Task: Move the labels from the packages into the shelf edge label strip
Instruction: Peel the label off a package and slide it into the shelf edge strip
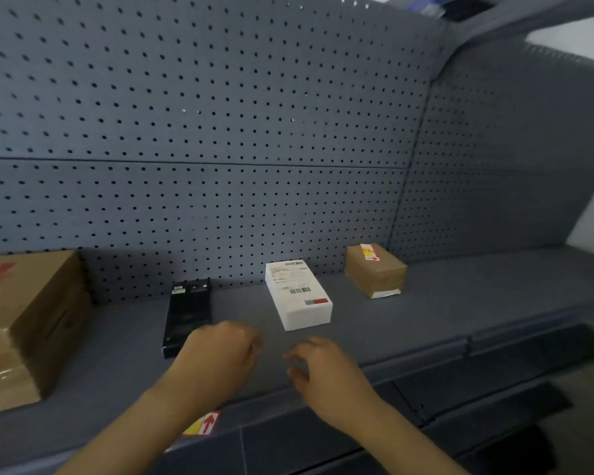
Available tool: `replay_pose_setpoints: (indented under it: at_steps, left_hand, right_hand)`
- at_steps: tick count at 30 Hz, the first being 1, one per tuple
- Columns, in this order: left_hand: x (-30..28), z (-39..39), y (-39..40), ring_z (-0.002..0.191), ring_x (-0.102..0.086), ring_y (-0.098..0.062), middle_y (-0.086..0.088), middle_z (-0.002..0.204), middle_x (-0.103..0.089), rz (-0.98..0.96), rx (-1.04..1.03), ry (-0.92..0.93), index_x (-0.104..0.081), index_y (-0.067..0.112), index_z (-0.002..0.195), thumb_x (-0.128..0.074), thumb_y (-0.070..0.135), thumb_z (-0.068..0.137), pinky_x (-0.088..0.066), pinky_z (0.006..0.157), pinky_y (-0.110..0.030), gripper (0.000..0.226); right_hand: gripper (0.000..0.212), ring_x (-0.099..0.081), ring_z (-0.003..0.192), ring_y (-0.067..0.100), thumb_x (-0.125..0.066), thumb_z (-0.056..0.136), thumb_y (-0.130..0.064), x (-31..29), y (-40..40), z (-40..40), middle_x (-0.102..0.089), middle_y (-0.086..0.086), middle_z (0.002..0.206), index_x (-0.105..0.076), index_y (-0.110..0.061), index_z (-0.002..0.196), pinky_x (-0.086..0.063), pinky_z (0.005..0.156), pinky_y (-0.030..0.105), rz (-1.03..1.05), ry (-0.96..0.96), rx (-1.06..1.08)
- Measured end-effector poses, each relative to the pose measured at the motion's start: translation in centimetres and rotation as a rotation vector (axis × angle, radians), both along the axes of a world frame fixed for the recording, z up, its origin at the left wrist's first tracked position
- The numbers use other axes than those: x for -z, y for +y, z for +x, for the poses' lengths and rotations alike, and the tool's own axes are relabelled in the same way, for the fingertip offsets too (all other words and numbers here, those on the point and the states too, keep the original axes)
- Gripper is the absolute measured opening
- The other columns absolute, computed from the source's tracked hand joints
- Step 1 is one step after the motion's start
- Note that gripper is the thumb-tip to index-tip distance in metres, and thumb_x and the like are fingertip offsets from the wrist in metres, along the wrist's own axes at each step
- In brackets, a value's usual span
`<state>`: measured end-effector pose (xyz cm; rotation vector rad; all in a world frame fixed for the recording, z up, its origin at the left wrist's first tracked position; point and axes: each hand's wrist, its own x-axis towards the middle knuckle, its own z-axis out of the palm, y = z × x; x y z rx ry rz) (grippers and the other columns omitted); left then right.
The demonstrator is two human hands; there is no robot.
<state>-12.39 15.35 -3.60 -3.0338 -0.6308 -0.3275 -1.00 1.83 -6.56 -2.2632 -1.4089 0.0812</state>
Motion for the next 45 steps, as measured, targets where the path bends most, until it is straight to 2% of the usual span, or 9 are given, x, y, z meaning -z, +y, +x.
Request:
replay_pose_setpoints:
  at_steps: [4,8,17,21,25,28,31,37,45]
  left_hand:
    - [-0.9,3.7,-1.3,0.093,-0.064,-0.016,0.004,0.111,-0.067,0.003,0.055,-0.041,-0.060,0.028,0.111,-0.038,0.031,0.095,-0.052,0.079,-0.029,0.027]
    - [-1.8,8.1,-2.3,0.109,-0.059,-0.013,0.009,0.129,-0.058,-0.039,0.094,-0.051,-0.055,0.034,0.118,-0.044,0.035,0.094,-0.051,0.084,-0.028,0.026]
    - [-2.7,18.8,-3.3,0.095,-0.062,-0.016,0.008,0.112,-0.063,-0.016,0.076,-0.054,-0.061,0.027,0.106,-0.044,0.031,0.094,-0.052,0.082,-0.031,0.021]
    - [-3.0,22.3,-2.7,0.078,-0.062,-0.013,0.006,0.106,-0.065,-0.032,0.045,-0.073,-0.063,0.026,0.106,-0.047,0.030,0.094,-0.053,0.078,-0.028,0.020]
    - [-3.1,25.4,-1.3,0.088,-0.063,-0.015,0.006,0.105,-0.066,-0.019,0.026,-0.050,-0.063,0.026,0.105,-0.048,0.029,0.093,-0.051,0.079,-0.026,0.020]
    - [-3.2,27.7,0.3,0.089,-0.064,-0.015,0.006,0.105,-0.066,0.001,0.036,-0.037,-0.063,0.025,0.104,-0.048,0.030,0.092,-0.053,0.081,-0.029,0.020]
    - [-3.2,29.9,1.8,0.094,-0.063,-0.016,0.004,0.108,-0.066,0.011,0.067,-0.022,-0.062,0.024,0.107,-0.048,0.031,0.094,-0.053,0.082,-0.031,0.020]
    - [-3.2,33.3,4.2,0.092,-0.062,-0.017,0.004,0.108,-0.063,0.034,0.098,-0.036,-0.060,0.022,0.105,-0.045,0.030,0.094,-0.048,0.074,-0.029,0.020]
    - [-2.4,35.9,6.1,0.093,-0.062,-0.015,0.004,0.109,-0.064,-0.014,0.116,-0.018,-0.062,0.021,0.106,-0.045,0.027,0.094,-0.052,0.077,-0.030,0.021]
  right_hand:
    - [0.027,-0.055,0.111,0.017,-0.054,0.092,-0.021,-0.8,-2.0,3.3,-0.057,0.001,0.124,-0.061,-0.019,0.119,-0.047,0.096,0.029,0.049,0.031,0.112]
    - [0.024,-0.059,0.103,0.017,-0.055,0.091,-0.021,-1.4,-3.3,7.7,-0.059,0.003,0.117,-0.064,-0.021,0.113,-0.050,0.093,0.033,0.108,0.071,0.194]
    - [0.023,-0.056,0.105,0.013,-0.054,0.092,-0.019,-2.2,-3.7,18.4,-0.061,0.002,0.116,-0.065,-0.017,0.112,-0.048,0.092,0.027,0.145,0.045,0.154]
    - [0.022,-0.061,0.095,0.011,-0.054,0.092,-0.018,-3.3,-2.8,22.1,-0.069,0.000,0.108,-0.068,-0.017,0.110,-0.051,0.082,0.023,0.154,0.024,0.153]
    - [0.025,-0.058,0.094,0.009,-0.051,0.093,-0.017,-4.0,-1.1,25.0,-0.066,0.001,0.112,-0.067,-0.017,0.112,-0.043,0.075,0.014,0.146,-0.016,0.140]
    - [0.024,-0.061,0.097,0.015,-0.051,0.094,-0.016,-4.5,0.5,27.0,-0.064,0.002,0.116,-0.066,-0.015,0.113,-0.044,0.073,0.017,0.123,-0.015,0.154]
    - [0.020,-0.057,0.099,0.018,-0.052,0.091,-0.015,-4.2,2.2,28.7,-0.061,0.006,0.112,-0.068,-0.013,0.104,-0.050,0.079,0.027,0.140,-0.031,0.193]
    - [0.025,-0.054,0.101,0.019,-0.052,0.091,-0.016,-4.6,5.0,31.8,-0.058,0.006,0.113,-0.063,-0.013,0.113,-0.045,0.079,0.025,0.085,0.015,0.275]
    - [0.050,-0.044,0.117,0.029,-0.065,0.083,-0.034,-3.2,8.3,35.2,-0.046,0.014,0.126,-0.047,-0.007,0.122,-0.040,0.096,0.034,-0.226,0.130,0.527]
